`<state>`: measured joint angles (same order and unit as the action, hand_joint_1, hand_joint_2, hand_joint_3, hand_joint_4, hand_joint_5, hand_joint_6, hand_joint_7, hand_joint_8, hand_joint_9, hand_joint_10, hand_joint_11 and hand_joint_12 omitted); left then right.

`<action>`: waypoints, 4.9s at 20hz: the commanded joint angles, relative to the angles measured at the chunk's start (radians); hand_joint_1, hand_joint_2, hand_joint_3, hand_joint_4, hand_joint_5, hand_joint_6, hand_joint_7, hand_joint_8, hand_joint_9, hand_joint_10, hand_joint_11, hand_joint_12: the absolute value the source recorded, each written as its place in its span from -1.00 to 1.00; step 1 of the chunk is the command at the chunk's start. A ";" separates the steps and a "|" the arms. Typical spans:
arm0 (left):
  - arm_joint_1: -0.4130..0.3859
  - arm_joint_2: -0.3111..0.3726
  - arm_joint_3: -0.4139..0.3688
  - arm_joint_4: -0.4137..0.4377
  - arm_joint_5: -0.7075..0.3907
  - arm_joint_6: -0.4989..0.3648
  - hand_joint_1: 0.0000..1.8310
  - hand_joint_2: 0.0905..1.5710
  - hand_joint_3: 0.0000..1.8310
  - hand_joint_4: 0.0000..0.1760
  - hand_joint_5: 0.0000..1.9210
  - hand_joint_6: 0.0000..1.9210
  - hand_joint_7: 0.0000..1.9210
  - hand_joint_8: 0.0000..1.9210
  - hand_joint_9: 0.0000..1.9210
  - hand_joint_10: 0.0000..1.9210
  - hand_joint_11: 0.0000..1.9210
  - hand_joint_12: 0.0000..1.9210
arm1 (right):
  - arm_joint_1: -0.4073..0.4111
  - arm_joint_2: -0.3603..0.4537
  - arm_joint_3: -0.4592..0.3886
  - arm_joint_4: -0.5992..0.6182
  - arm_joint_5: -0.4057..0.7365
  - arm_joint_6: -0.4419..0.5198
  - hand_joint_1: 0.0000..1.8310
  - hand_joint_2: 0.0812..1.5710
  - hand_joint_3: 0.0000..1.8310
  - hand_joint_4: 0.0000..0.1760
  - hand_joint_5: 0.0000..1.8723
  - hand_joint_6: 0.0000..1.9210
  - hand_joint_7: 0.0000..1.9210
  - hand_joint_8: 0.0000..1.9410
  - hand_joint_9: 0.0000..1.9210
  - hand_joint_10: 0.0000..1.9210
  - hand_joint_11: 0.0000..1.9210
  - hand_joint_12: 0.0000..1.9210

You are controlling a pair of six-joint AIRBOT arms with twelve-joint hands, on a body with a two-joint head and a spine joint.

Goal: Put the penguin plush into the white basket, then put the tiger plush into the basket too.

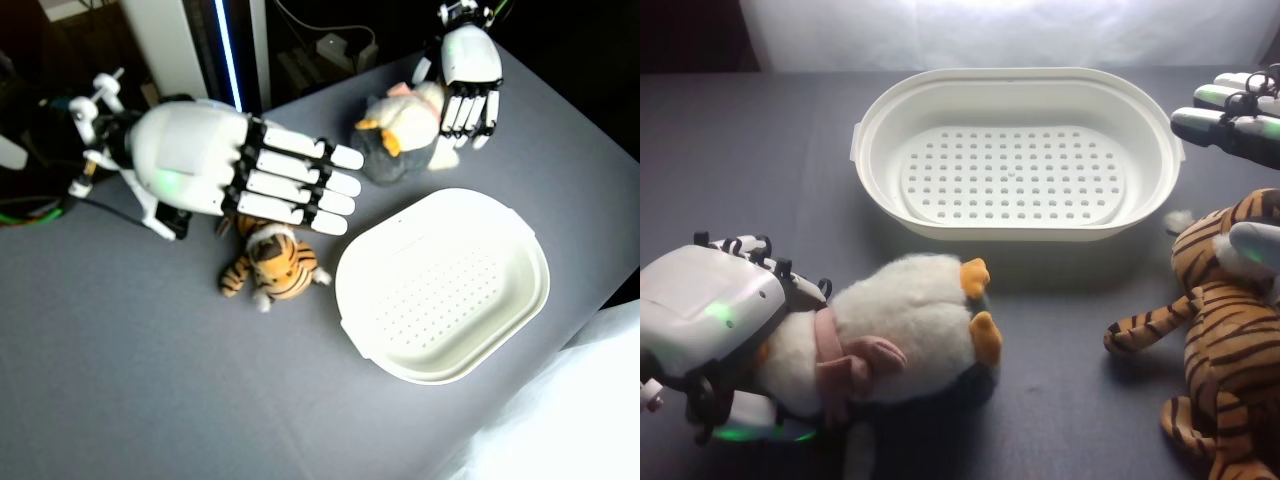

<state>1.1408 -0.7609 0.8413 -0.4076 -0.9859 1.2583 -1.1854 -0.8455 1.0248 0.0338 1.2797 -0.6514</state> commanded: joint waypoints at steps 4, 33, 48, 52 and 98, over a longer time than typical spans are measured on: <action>-0.003 0.060 -0.004 0.086 -0.242 -0.136 0.41 0.29 -1.00 -1.00 0.33 -0.78 0.15 0.08 0.12 0.10 -0.01 0.58 | 0.004 -0.002 0.003 0.020 0.129 0.009 -0.60 0.73 -1.00 -0.33 -0.69 -0.99 -0.79 -1.00 -0.81 -0.99 -0.80 -0.94; -0.614 -0.200 0.415 -0.012 0.365 0.167 0.22 0.09 -1.00 -1.00 -0.25 -1.00 -0.10 -1.00 -0.06 -0.86 -0.44 0.06 | -0.022 -0.018 0.022 0.030 0.118 0.009 -0.68 0.72 -1.00 0.08 -0.75 -1.00 -0.74 -1.00 -0.77 -1.00 -0.74 -0.95; -0.448 -0.056 0.172 0.079 0.059 0.137 -0.16 -0.06 -1.00 0.99 -1.00 -1.00 -1.00 -1.00 -1.00 -1.00 -1.00 -0.98 | -0.031 0.024 -0.012 -0.045 0.174 0.085 -0.25 0.37 -1.00 0.99 -0.94 -1.00 -0.82 -1.00 -0.78 -0.99 -0.70 -0.94; -0.382 -0.007 0.136 0.203 -0.073 -0.101 -0.31 -0.12 -1.00 1.00 -1.00 -1.00 -1.00 -1.00 -1.00 -1.00 -1.00 -1.00 | -0.053 0.079 -0.053 -0.103 0.178 0.085 -0.28 0.31 -1.00 1.00 -1.00 -1.00 -0.90 -1.00 -0.80 -1.00 -0.65 -0.91; -0.206 0.055 0.048 0.250 -0.314 -0.253 -0.31 0.09 -0.99 1.00 -1.00 -1.00 -1.00 -1.00 -1.00 -1.00 -1.00 -1.00 | 0.361 -0.144 0.154 -0.009 -0.083 -0.153 0.47 0.51 -1.00 -1.00 -0.10 0.23 -0.22 0.38 -0.28 0.53 -0.46 0.42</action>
<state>0.9463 -0.7059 0.8940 -0.1692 -1.1683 1.0077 -0.8234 -1.0019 1.1862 0.0002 1.1103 -0.8043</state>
